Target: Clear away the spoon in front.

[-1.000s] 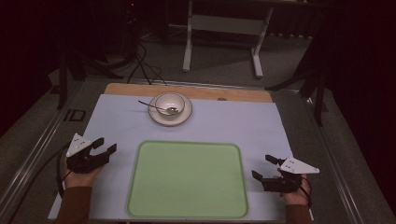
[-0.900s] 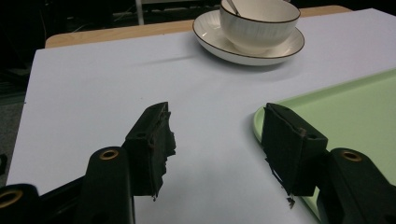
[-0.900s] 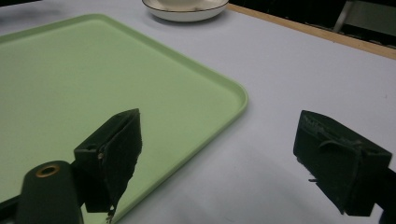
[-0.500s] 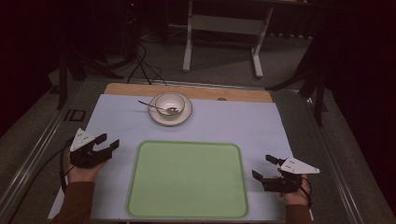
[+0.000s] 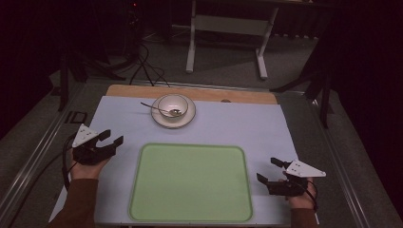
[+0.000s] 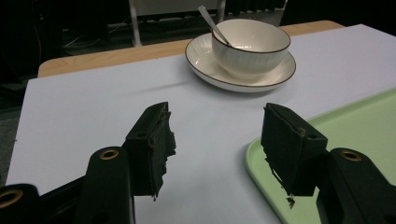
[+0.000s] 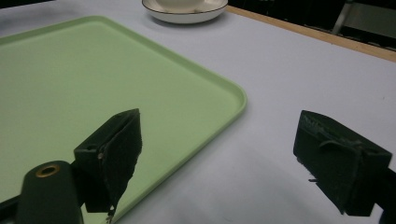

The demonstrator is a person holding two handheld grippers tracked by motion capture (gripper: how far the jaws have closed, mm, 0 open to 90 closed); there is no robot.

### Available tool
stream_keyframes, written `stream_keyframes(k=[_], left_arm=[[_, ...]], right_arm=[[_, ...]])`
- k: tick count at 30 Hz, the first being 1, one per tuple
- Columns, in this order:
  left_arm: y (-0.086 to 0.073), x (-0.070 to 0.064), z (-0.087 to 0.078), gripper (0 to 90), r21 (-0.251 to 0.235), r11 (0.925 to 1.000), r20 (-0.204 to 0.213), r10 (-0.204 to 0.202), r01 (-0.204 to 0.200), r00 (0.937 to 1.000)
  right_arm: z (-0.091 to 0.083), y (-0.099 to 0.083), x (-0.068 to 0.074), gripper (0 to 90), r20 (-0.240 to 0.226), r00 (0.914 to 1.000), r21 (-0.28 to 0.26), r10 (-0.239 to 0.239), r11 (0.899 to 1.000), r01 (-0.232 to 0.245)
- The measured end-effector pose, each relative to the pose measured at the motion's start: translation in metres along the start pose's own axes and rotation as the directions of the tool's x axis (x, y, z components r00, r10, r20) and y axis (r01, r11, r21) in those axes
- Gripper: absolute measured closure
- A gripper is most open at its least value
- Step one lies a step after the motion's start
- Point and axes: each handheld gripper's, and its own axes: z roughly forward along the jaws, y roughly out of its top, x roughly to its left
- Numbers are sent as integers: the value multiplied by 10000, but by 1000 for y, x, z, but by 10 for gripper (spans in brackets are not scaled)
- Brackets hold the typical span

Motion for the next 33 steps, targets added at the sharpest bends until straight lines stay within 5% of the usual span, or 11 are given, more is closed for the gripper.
stream_keyframes(k=[33], left_arm=[[45,-11,30,430,-22,9983,329,586,-586,9977]], right_arm=[[0,0,0,151,-31,10000,17,-20,10000,20]])
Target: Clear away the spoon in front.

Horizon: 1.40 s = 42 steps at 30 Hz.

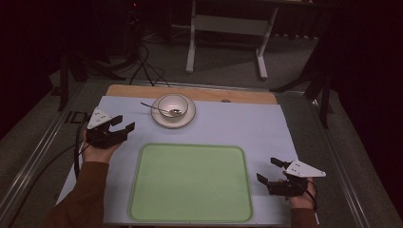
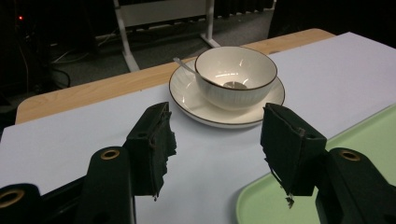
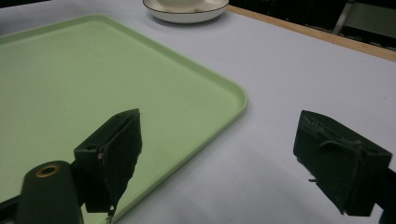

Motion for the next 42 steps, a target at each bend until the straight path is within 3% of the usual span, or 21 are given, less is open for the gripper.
stream_keyframes(k=[18,26,42], left_arm=[[12,7,21,439,181,9998,6,-106,106,9999],[18,11,33,440,413,9990,-105,146,-142,9998],[25,19,60,499,666,9977,-96,-83,89,9999]], right_arm=[[0,0,0,150,-27,10000,4,0,10000,0],[0,0,0,149,-34,10000,6,5,10000,-5],[0,0,0,148,-24,10000,6,-14,10000,14]])
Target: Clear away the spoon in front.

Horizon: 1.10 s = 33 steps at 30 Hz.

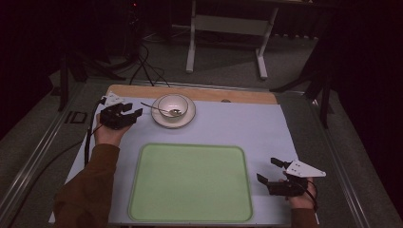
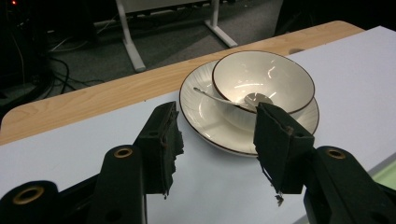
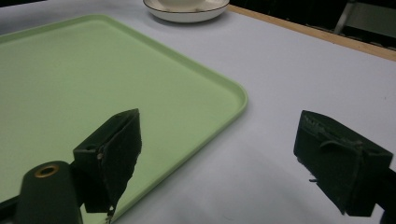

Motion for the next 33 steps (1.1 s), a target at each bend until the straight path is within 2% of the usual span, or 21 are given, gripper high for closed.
stream_keyframes(k=[8,15,19,21,24,30,33], left_arm=[[6,1,16,523,213,9998,-9,-45,46,10000],[8,10,35,541,457,9974,5,-557,556,9985],[9,14,43,558,530,9939,232,-983,969,9949],[9,15,47,607,562,9917,504,-1182,1154,9917],[8,14,51,667,677,9902,752,-1269,1219,9891],[8,9,49,812,607,9923,1123,-1138,1075,9871],[9,5,47,842,413,9950,1268,-960,915,9873]], right_arm=[[0,0,0,148,-20,10000,13,-18,10000,18],[0,0,0,148,-25,10000,8,-25,10000,25],[0,0,-1,148,-20,10000,21,-19,10000,19],[0,0,-1,148,-20,10000,13,-19,10000,19],[-1,0,-1,148,-24,10000,11,-19,10000,19],[-1,0,-1,148,-18,10000,-3,-19,10000,19],[-1,0,-1,148,-14,10000,3,-27,10000,27]])
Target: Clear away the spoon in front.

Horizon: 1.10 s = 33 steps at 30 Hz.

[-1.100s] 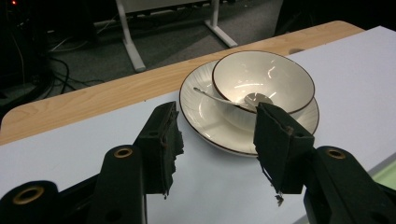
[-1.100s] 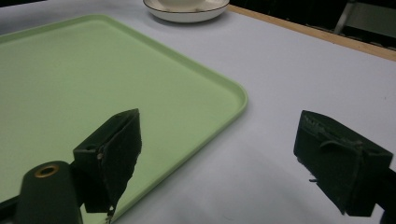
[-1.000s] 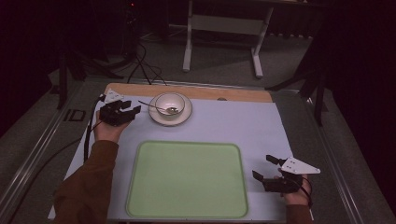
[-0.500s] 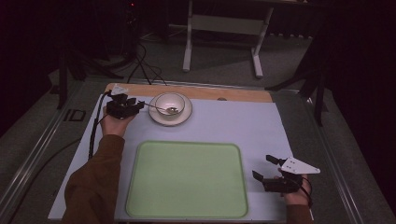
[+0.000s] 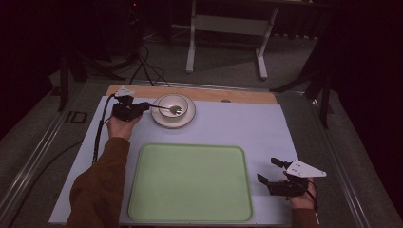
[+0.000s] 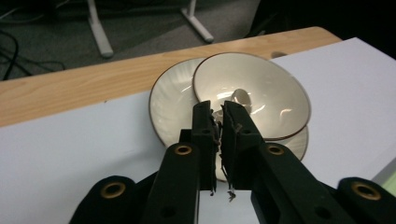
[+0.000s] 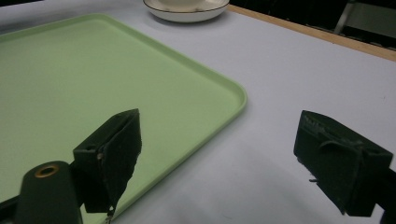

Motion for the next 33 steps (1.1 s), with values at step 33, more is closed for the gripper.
stream_keyframes(k=[33], left_arm=[[15,-21,-37,892,-1098,9894,-396,912,-951,9950]], right_arm=[[1,0,0,147,-6,10000,40,12,10000,-12]])
